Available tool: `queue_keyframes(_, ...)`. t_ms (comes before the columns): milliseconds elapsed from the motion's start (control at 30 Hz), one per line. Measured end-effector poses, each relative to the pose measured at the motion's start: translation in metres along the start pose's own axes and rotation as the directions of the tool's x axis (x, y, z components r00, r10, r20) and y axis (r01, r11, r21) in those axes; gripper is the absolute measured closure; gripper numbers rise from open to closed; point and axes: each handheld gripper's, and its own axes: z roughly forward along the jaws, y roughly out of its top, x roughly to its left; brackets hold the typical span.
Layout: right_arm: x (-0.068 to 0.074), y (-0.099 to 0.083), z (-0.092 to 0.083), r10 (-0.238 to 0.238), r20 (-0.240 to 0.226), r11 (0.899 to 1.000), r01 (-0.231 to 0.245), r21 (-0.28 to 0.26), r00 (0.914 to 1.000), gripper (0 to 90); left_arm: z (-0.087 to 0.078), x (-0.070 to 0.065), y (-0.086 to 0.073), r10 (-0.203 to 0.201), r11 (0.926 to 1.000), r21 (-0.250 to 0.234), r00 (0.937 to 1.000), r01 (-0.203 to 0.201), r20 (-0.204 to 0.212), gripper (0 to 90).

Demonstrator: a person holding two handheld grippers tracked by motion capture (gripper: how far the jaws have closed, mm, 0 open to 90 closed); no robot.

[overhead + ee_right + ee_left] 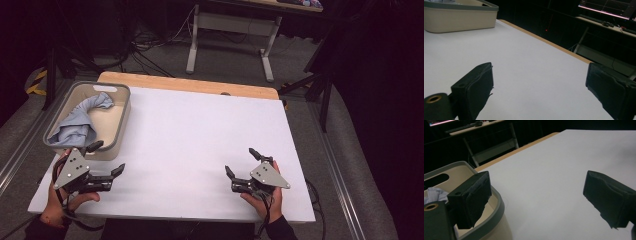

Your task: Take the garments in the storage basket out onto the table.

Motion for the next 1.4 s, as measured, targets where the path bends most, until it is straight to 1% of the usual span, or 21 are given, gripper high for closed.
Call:
queue_keyframes(67, 0.001, 0.0, -0.001, -0.007, 0.003, 1.0, 0.007, 0.001, 1.0, 8.2, 0.0, 0.0, 0.001, -0.002, 1.0, 0.002, 1.0, 0.002, 0.0, 9.0)
queue_keyframes(167, 0.0, -0.001, -0.002, 0.007, 0.011, 1.0, -0.007, -0.003, 0.9999, 8.7, 0.001, 0.0, 0.002, -0.007, 1.0, 0.006, 1.0, 0.007, -0.002, 8.7)
queue_keyframes(333, -0.002, -0.001, -0.002, 0.014, 0.008, 1.0, -0.014, -0.014, 0.9999, 8.8, 0.0, 0.0, 0.003, -0.004, 0.9999, 0.012, 1.0, 0.004, -0.001, 8.5)
queue_keyframes(467, -0.002, -0.001, -0.002, 0.014, 0.008, 1.0, -0.014, -0.02, 0.9999, 8.8, 0.0, 0.002, 0.004, -0.008, 0.9999, 0.011, 1.0, 0.008, -0.003, 8.5)
queue_keyframes(567, -0.002, -0.001, -0.001, 0.008, 0.011, 1.0, -0.007, -0.013, 0.9999, 8.8, 0.0, 0.003, 0.005, -0.011, 0.9998, 0.014, 0.9999, 0.011, -0.006, 8.5)
queue_keyframes(667, -0.002, 0.002, 0.001, 0.01, 0.012, 1.0, -0.01, -0.026, 0.9999, 9.0, -0.001, 0.006, 0.006, -0.018, 0.9996, 0.021, 0.9997, 0.018, -0.013, 8.5)
queue_keyframes(767, -0.002, 0.003, 0.003, 0.01, 0.007, 1.0, -0.01, -0.027, 0.9999, 9.1, -0.004, 0.009, 0.007, -0.016, 0.9994, 0.03, 0.9994, 0.017, -0.03, 8.5)
queue_keyframes(833, -0.002, 0.002, 0.005, 0.013, -0.002, 1.0, -0.013, -0.022, 0.9999, 9.2, -0.005, 0.011, 0.009, -0.023, 0.9992, 0.031, 0.9991, 0.024, -0.037, 8.5)
queue_keyframes(933, -0.001, 0.001, 0.005, 0.008, -0.012, 1.0, -0.008, -0.009, 0.9999, 9.1, -0.007, 0.019, 0.012, -0.033, 0.9986, 0.038, 0.9982, 0.035, -0.049, 8.5)
queue_keyframes(967, -0.001, 0.001, 0.004, 0.004, -0.013, 1.0, -0.004, -0.006, 0.9999, 9.1, -0.007, 0.022, 0.014, -0.039, 0.9979, 0.049, 0.9976, 0.042, -0.057, 8.5)
queue_keyframes(1000, -0.001, 0.001, 0.004, 0.004, -0.013, 1.0, -0.004, -0.006, 0.9999, 9.1, -0.006, 0.026, 0.016, -0.037, 0.9975, 0.058, 0.9972, 0.041, -0.064, 8.5)
queue_keyframes(1033, -0.001, 0.0, 0.004, 0.001, -0.013, 1.0, -0.001, -0.003, 0.9999, 9.1, -0.005, 0.032, 0.019, -0.043, 0.9968, 0.064, 0.9967, 0.047, -0.069, 8.5)
queue_keyframes(1067, -0.001, 0.0, 0.004, 0.001, -0.013, 1.0, -0.001, -0.003, 0.9999, 9.1, -0.005, 0.032, 0.019, -0.043, 0.9968, 0.064, 0.9967, 0.047, -0.069, 8.5)
queue_keyframes(1133, -0.001, 0.001, 0.004, -0.001, -0.012, 1.0, 0.001, -0.001, 0.9999, 9.1, -0.002, 0.042, 0.024, -0.034, 0.9952, 0.088, 0.9958, 0.042, -0.085, 8.3)
queue_keyframes(1200, -0.001, 0.0, 0.004, 0.003, -0.012, 1.0, -0.003, 0.001, 0.9999, 9.1, -0.001, 0.051, 0.029, -0.017, 0.994, 0.105, 0.9928, 0.029, -0.119, 8.6)
queue_keyframes(1267, -0.002, -0.001, 0.005, 0.005, -0.011, 1.0, -0.005, 0.007, 0.9999, 9.1, 0.001, 0.064, 0.035, -0.035, 0.9909, 0.125, 0.9907, 0.051, -0.132, 8.1)
queue_keyframes(1300, -0.002, -0.001, 0.006, 0.007, -0.009, 1.0, -0.007, 0.009, 0.9999, 9.1, 0.003, 0.076, 0.038, -0.057, 0.9878, 0.136, 0.9884, 0.076, -0.141, 7.8)
queue_keyframes(1333, -0.002, -0.001, 0.006, 0.007, -0.009, 1.0, -0.007, 0.009, 0.9999, 9.1, 0.003, 0.076, 0.038, -0.057, 0.9878, 0.136, 0.9884, 0.076, -0.141, 7.9)
queue_keyframes(1367, -0.002, -0.001, 0.006, 0.005, -0.007, 1.0, -0.005, 0.014, 1.0, 9.1, 0.004, 0.082, 0.04, -0.062, 0.9857, 0.146, 0.9865, 0.084, -0.151, 7.8)
queue_keyframes(1400, -0.002, -0.001, 0.006, 0.002, -0.008, 1.0, -0.002, 0.012, 1.0, 9.1, 0.008, 0.092, 0.041, -0.067, 0.9792, 0.178, 0.9844, 0.096, -0.163, 7.8)
